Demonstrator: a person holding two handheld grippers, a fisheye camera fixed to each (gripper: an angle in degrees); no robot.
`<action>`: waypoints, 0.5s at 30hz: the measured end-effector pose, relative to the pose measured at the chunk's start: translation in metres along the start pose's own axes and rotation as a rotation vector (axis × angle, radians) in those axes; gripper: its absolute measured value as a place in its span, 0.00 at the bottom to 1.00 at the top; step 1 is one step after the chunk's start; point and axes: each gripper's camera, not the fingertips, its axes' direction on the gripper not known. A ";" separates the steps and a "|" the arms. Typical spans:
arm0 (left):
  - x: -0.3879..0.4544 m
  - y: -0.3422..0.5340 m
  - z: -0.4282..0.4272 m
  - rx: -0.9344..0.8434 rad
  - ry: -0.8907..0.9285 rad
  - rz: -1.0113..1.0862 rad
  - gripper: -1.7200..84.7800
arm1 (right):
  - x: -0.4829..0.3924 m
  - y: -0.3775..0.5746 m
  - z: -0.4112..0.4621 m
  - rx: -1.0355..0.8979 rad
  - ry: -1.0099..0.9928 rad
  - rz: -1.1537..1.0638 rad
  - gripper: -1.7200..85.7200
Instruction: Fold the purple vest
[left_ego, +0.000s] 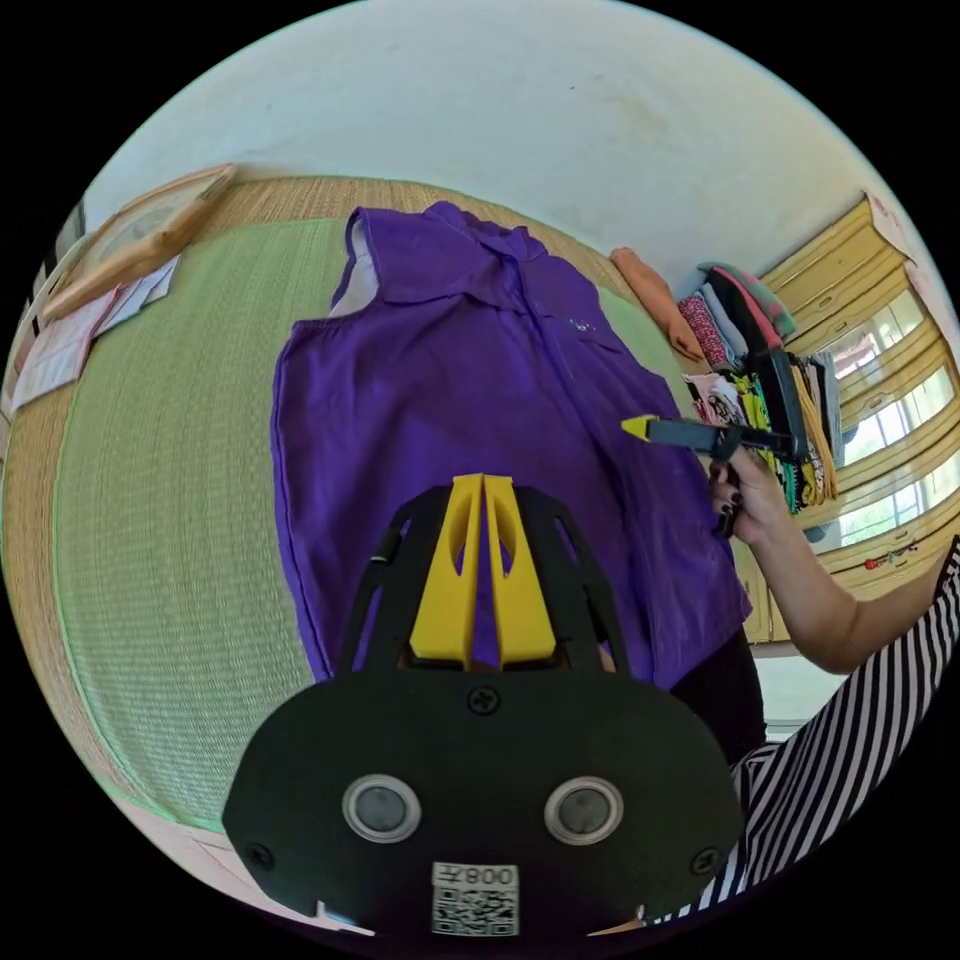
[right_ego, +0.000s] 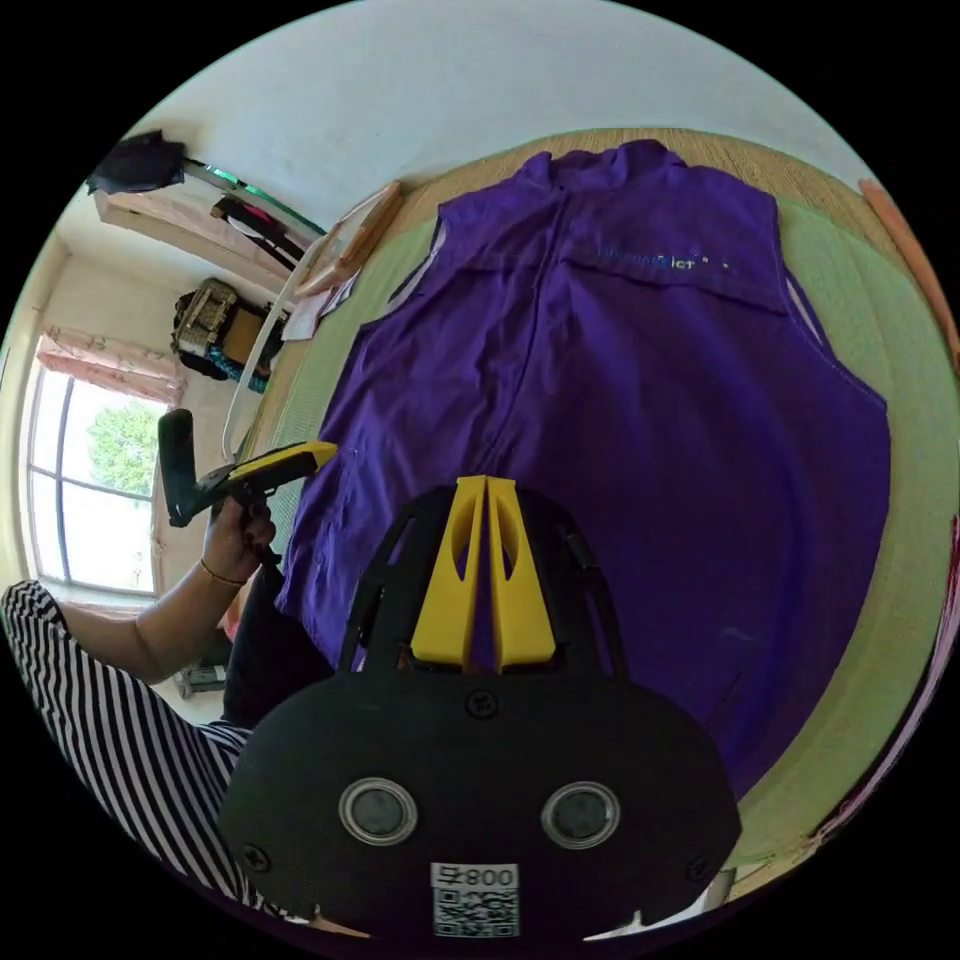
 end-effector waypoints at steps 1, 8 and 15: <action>-0.006 0.013 0.001 -0.004 0.010 -0.019 0.02 | -0.004 0.019 0.010 -0.032 -0.008 0.022 0.02; -0.030 0.055 0.027 -0.146 -0.047 0.003 0.02 | -0.020 0.050 0.043 -0.112 0.101 0.021 0.02; -0.051 0.117 -0.008 -0.087 -0.001 -0.029 0.02 | -0.034 0.078 0.038 -0.129 0.173 0.031 0.02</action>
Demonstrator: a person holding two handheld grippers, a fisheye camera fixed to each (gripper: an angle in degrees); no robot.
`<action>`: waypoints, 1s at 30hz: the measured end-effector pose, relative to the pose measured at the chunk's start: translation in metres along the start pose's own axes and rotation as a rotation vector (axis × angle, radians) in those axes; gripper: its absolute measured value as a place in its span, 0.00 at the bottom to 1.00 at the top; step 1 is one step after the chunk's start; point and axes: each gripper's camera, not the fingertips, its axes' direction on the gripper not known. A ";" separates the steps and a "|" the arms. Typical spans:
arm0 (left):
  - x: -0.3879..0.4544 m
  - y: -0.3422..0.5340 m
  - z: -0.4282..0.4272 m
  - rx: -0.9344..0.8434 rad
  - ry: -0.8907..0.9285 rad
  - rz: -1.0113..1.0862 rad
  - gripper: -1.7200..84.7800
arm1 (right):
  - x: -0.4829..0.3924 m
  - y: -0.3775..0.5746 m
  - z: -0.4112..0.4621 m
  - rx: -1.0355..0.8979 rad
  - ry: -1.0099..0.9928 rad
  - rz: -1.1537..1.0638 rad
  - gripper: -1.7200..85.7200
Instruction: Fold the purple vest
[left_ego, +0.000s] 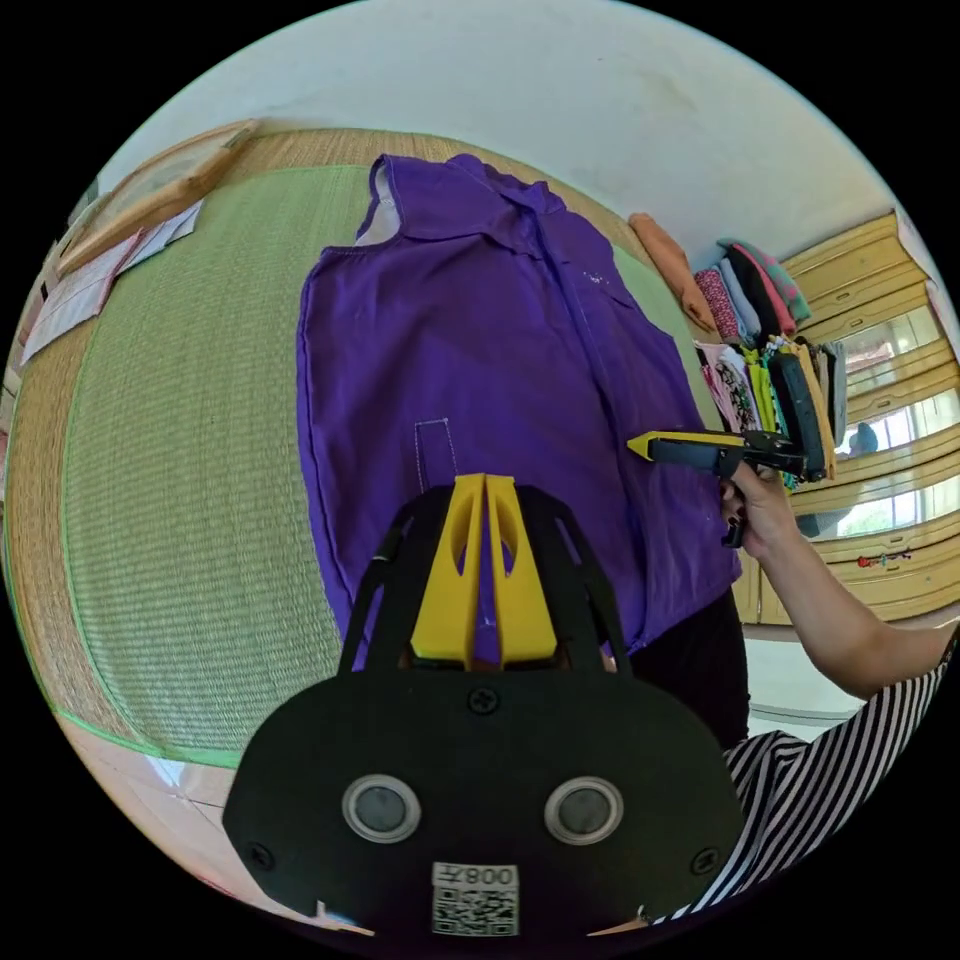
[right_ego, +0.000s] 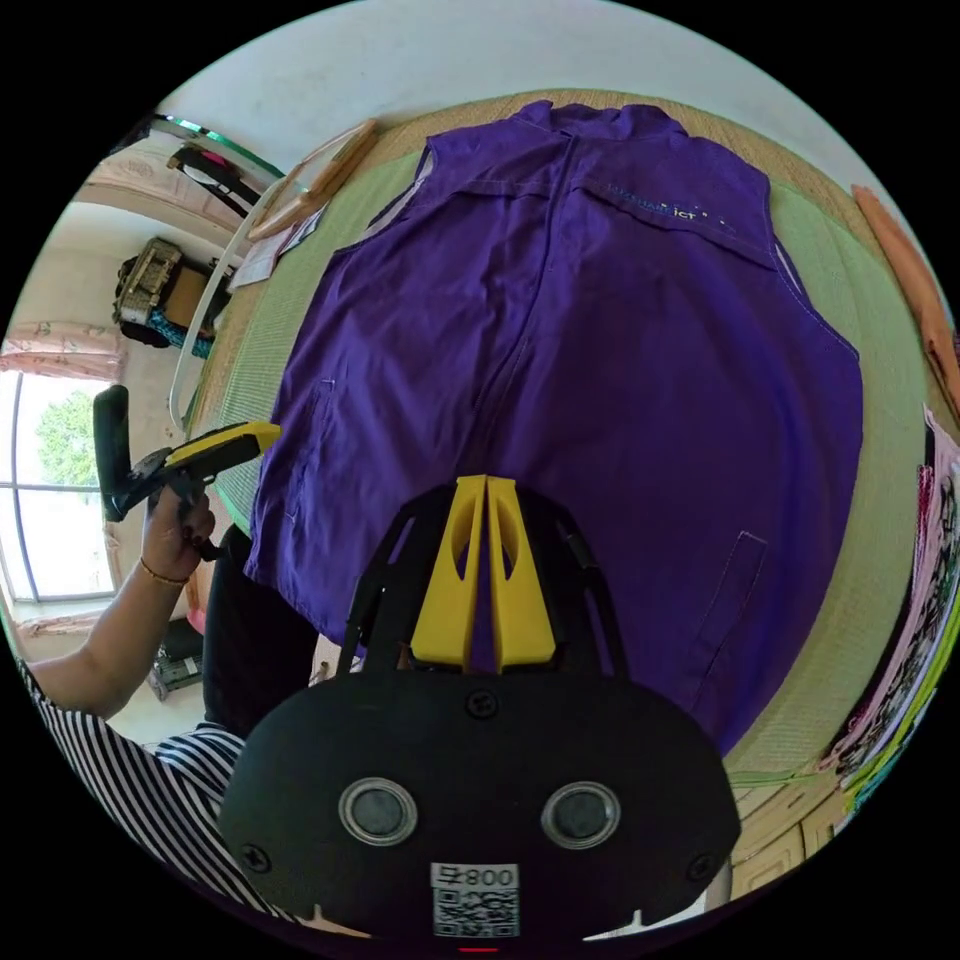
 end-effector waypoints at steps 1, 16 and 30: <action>-0.006 0.018 -0.008 0.028 0.008 -0.009 0.02 | 0.000 0.012 -0.002 0.014 -0.016 0.012 0.02; -0.096 0.219 -0.011 -0.011 0.079 -0.242 0.06 | 0.087 0.274 -0.024 0.216 -0.145 0.331 0.03; -0.104 0.258 0.049 -0.183 0.011 -0.183 0.11 | 0.168 0.457 0.009 0.361 -0.200 0.615 0.06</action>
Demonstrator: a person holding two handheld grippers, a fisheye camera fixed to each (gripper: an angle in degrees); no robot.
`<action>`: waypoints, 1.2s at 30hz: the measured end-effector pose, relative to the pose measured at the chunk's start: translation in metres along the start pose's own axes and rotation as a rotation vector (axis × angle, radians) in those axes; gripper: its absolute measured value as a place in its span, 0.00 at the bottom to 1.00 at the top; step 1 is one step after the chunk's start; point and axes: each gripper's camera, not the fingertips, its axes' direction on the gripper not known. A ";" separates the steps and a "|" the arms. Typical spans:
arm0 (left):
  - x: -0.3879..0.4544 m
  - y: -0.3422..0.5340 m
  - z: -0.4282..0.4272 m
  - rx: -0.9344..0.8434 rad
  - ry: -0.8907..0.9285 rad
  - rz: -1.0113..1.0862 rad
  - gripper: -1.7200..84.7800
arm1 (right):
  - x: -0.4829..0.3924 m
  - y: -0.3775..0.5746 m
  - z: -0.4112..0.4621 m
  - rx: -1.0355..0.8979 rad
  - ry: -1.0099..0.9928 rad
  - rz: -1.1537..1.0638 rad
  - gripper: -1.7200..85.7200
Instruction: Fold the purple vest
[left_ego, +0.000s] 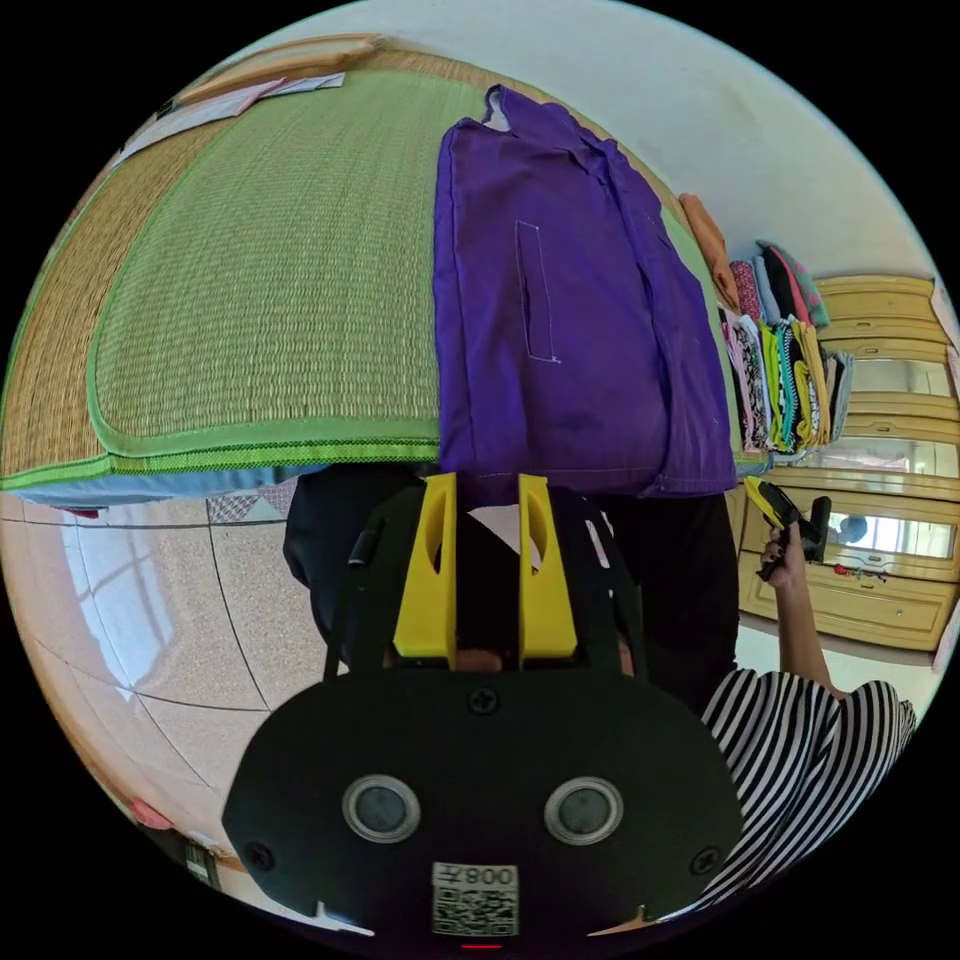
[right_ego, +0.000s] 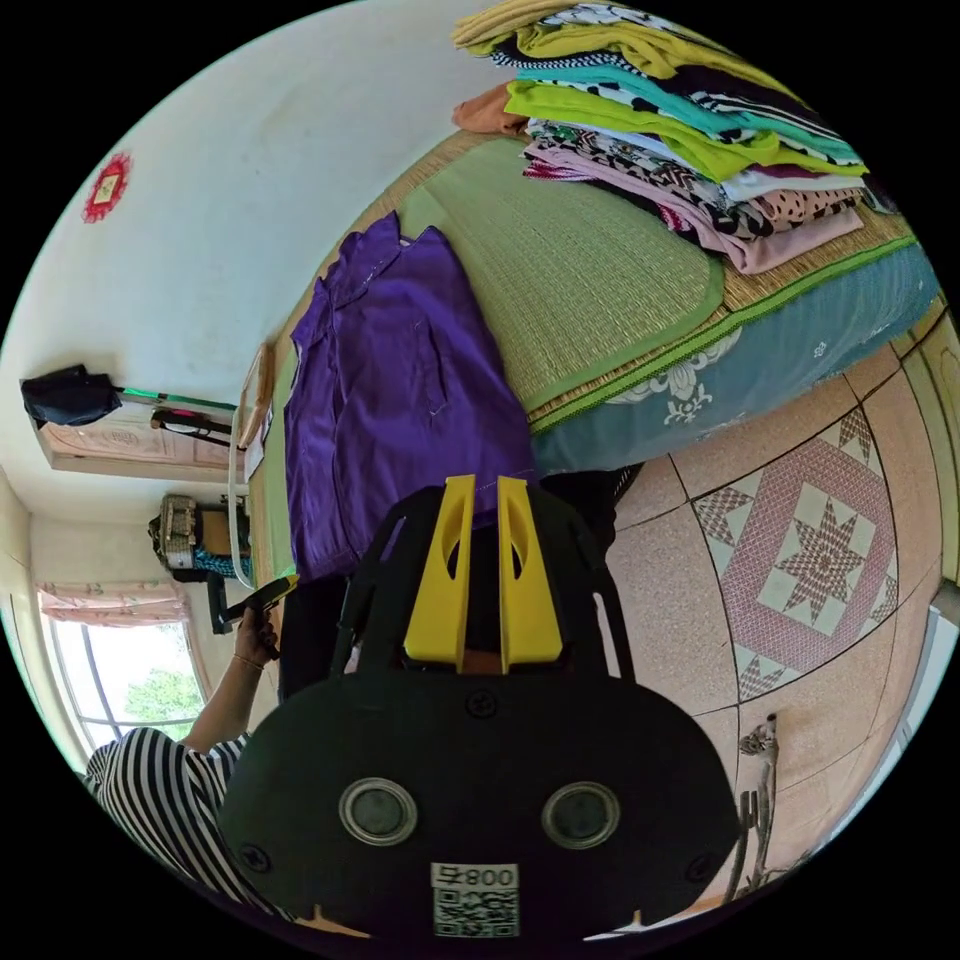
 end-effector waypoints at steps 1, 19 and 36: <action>-0.002 0.001 0.006 -0.012 -0.016 -0.005 0.10 | 0.012 0.007 0.001 0.004 -0.008 0.020 0.07; -0.054 0.054 0.048 0.007 0.110 -0.086 0.04 | 0.187 0.060 0.029 0.071 -0.291 0.286 0.12; -0.091 0.094 0.084 -0.002 0.146 -0.150 0.04 | 0.288 0.080 0.073 0.031 -0.564 0.368 0.10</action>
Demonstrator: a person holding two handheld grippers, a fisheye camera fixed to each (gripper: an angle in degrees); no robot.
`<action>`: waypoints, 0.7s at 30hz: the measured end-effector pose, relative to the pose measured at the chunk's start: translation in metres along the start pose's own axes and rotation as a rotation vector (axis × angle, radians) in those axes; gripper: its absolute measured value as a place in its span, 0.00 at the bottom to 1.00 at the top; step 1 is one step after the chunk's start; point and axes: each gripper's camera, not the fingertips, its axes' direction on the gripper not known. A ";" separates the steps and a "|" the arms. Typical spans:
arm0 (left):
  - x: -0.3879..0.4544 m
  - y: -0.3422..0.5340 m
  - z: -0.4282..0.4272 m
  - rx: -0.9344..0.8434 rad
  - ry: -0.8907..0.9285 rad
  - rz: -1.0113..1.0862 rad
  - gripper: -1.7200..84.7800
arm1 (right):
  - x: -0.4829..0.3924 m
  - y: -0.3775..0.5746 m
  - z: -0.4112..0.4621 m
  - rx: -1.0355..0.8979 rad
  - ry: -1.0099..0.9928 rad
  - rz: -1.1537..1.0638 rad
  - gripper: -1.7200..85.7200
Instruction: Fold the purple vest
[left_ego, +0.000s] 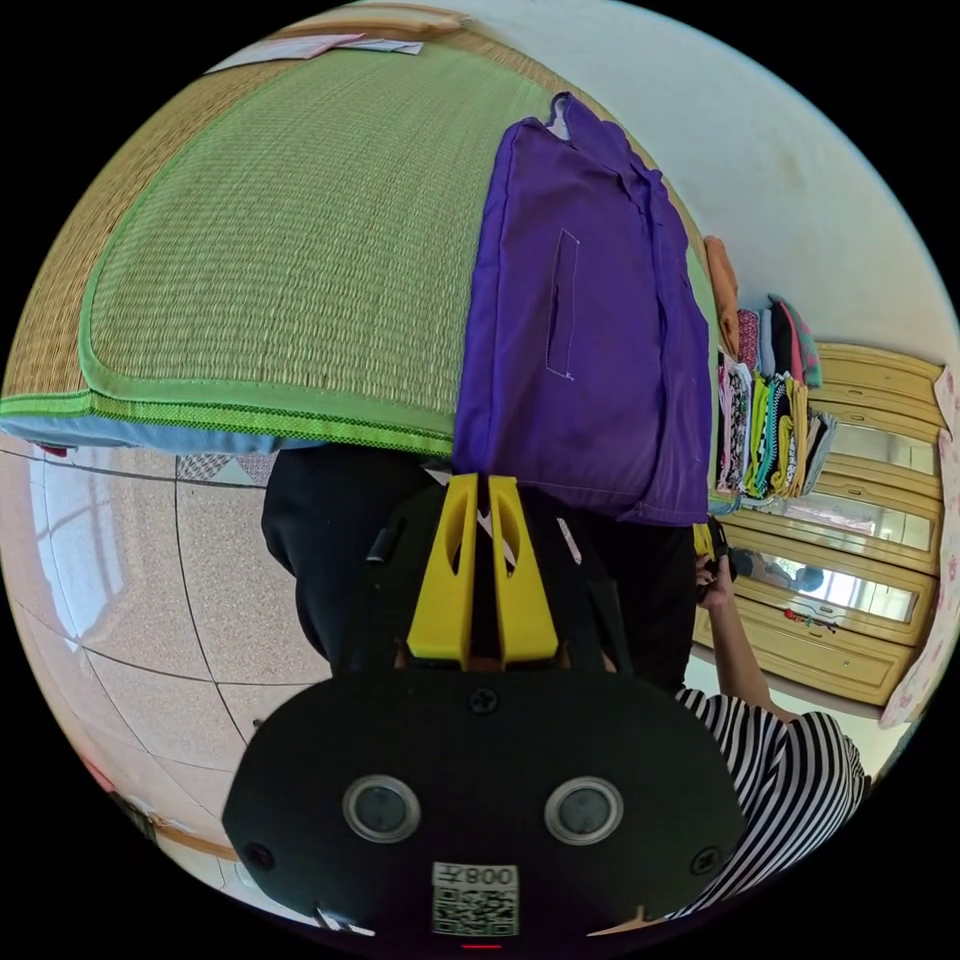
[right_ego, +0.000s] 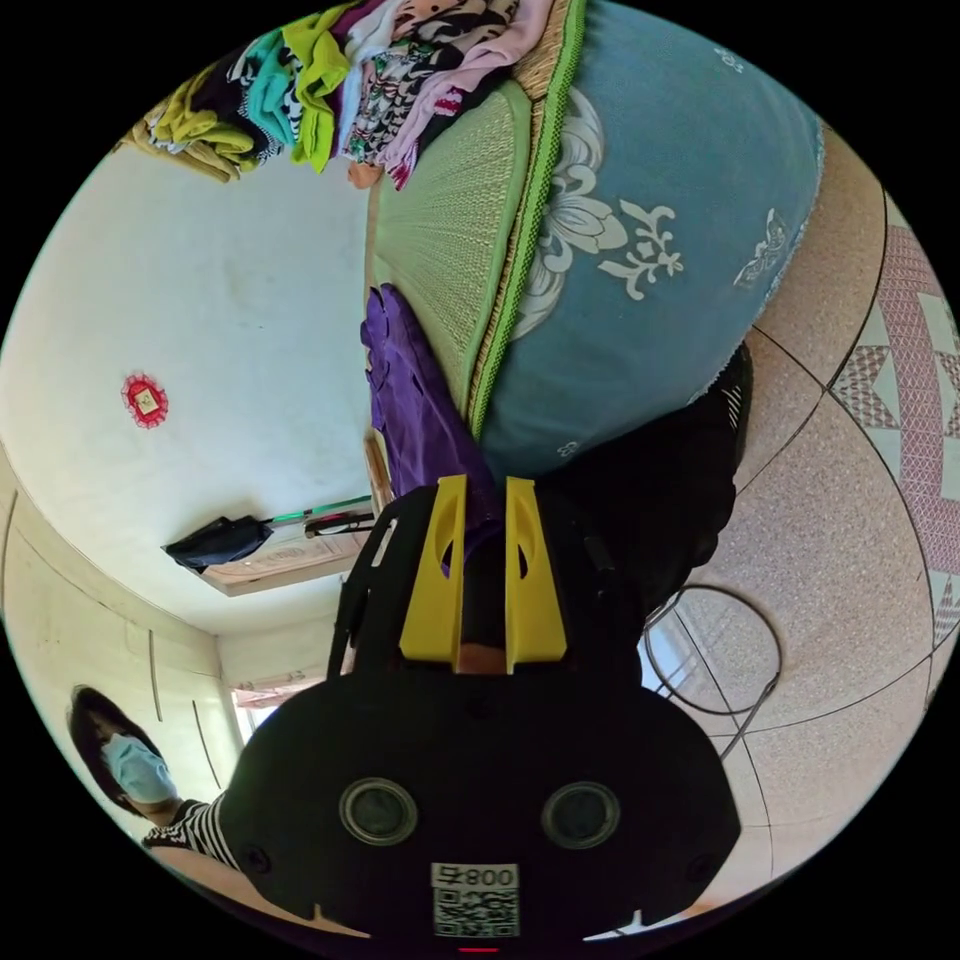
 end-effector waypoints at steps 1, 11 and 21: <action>-0.004 0.002 0.001 0.001 0.003 -0.002 0.04 | 0.004 -0.001 -0.003 0.000 -0.015 -0.003 0.08; -0.037 0.028 0.002 0.048 0.109 -0.010 0.04 | -0.009 0.002 -0.030 -0.023 -0.130 -0.145 0.04; -0.074 0.063 -0.016 0.131 0.283 0.019 0.04 | -0.057 0.020 -0.049 -0.096 -0.152 -0.320 0.03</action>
